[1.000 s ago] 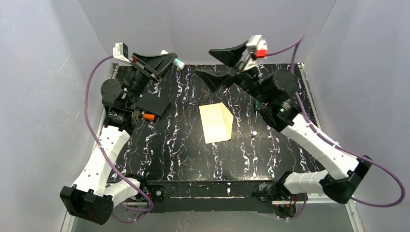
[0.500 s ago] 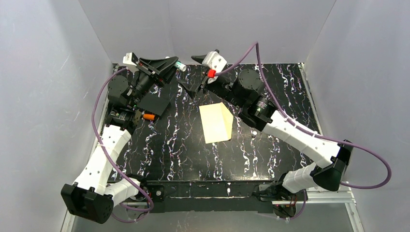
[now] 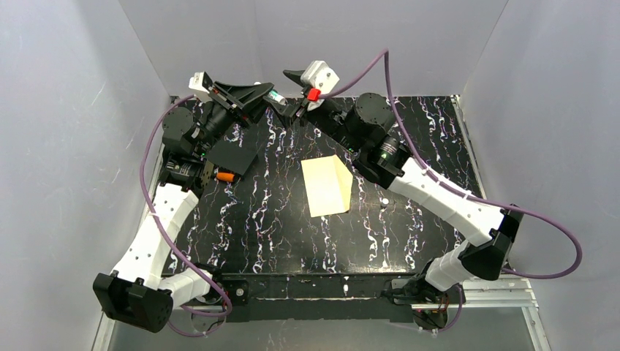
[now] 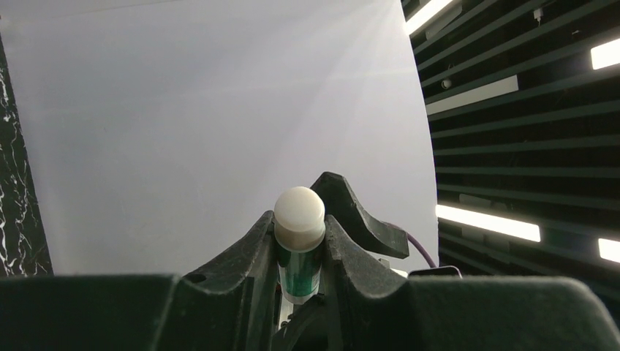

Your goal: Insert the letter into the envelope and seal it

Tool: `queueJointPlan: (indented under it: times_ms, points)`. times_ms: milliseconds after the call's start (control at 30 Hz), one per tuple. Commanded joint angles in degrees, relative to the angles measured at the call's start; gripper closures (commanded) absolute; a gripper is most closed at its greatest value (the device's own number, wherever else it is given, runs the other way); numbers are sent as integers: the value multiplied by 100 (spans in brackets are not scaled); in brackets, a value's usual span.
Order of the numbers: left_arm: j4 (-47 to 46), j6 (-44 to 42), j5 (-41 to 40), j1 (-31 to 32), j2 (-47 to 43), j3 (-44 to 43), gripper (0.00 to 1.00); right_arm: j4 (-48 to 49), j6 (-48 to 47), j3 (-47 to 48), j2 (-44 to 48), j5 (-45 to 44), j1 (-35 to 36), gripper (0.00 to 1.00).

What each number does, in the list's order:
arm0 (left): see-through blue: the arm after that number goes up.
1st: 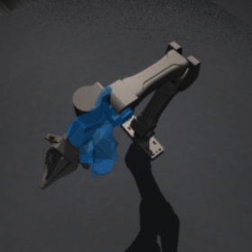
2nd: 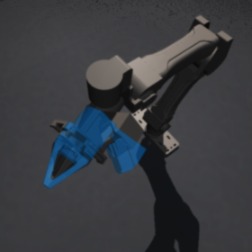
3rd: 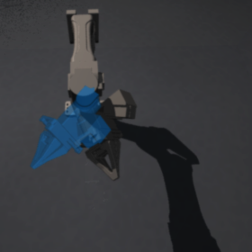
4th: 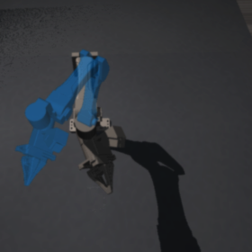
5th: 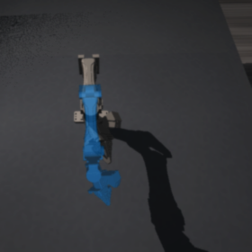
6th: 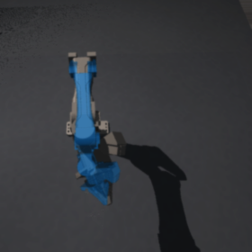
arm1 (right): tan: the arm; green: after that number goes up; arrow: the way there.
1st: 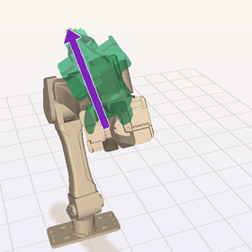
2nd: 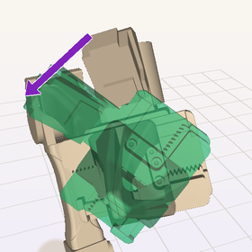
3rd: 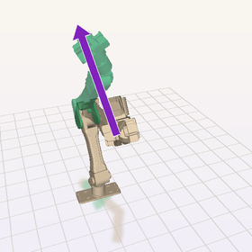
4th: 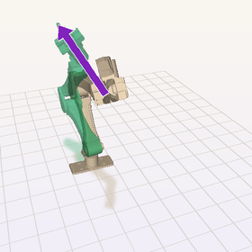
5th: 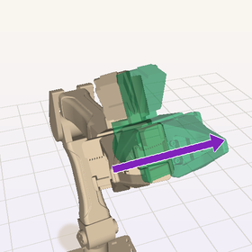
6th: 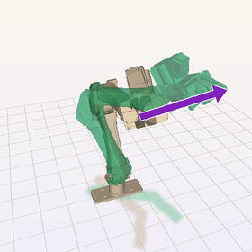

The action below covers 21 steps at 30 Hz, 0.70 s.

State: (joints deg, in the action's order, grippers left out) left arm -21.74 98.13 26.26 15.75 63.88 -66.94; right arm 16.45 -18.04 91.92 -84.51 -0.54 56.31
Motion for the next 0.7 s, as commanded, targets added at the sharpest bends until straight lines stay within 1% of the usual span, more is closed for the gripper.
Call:
queueJointPlan:
  times_ms: [0, 33, 133, 167, 200, 367, 533, 600, 667]
  points:
    - [-85, -12, 205, -17, -130, -223, 100, 23, 98, 457, -126, -225, 2, 29]
    - [-85, -3, 206, -11, -135, -228, 100, 31, 99, 458, -143, -238, 2, 30]
    - [-95, 41, 186, -16, -180, -199, 100, -112, 23, 543, -190, -164, 2, 43]
    - [-98, 42, 178, -13, -189, -191, 100, -166, -3, 568, -199, -110, 2, 45]
    - [-97, 51, 167, -12, -201, -182, 100, -202, -68, 561, -193, -24, 2, 46]
    - [-102, 110, 119, -13, -251, -125, 100, -343, -301, 527, -123, 346, 2, 46]
    - [-145, 141, 94, -10, -237, -116, 100, -617, -402, 545, -40, 395, 2, 37]
    - [-150, 137, 90, -12, -235, -108, 100, -610, -383, 505, -13, 313, 2, 36]
    - [-153, 140, 101, -18, -224, -115, 100, -598, -339, 510, -31, 226, 2, 37]
